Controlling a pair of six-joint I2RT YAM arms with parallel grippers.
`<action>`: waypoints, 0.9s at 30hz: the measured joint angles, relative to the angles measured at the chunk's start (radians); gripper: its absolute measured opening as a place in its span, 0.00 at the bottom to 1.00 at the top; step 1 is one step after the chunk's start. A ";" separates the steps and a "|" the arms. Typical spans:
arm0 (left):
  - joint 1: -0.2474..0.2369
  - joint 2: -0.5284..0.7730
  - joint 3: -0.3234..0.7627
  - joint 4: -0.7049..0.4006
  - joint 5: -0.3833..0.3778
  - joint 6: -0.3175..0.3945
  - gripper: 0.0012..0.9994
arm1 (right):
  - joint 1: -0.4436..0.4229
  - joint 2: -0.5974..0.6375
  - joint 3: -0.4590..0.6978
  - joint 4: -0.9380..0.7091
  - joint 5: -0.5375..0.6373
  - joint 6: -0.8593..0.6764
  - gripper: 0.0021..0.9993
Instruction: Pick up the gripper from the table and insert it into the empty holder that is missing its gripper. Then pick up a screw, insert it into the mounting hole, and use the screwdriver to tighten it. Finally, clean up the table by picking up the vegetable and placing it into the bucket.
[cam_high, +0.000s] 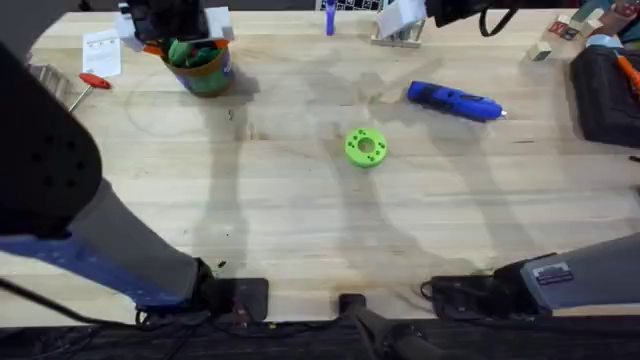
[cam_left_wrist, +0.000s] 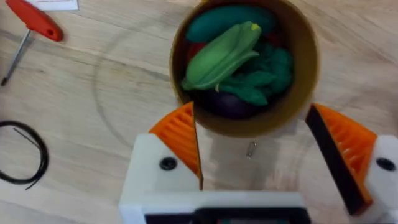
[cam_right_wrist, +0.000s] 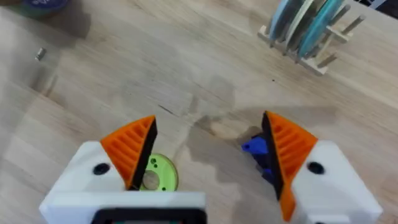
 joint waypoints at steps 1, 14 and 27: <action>-0.002 -0.014 0.000 -0.008 0.000 0.000 0.99 | 0.000 0.000 0.000 -0.003 0.000 0.000 0.99; -0.145 -0.425 -0.001 -0.301 0.008 -0.026 0.99 | 0.000 -0.001 0.000 -0.060 0.000 0.035 0.99; -0.282 -0.746 -0.415 -0.241 0.015 -0.066 0.99 | 0.000 -0.087 0.000 -0.251 0.000 0.049 0.99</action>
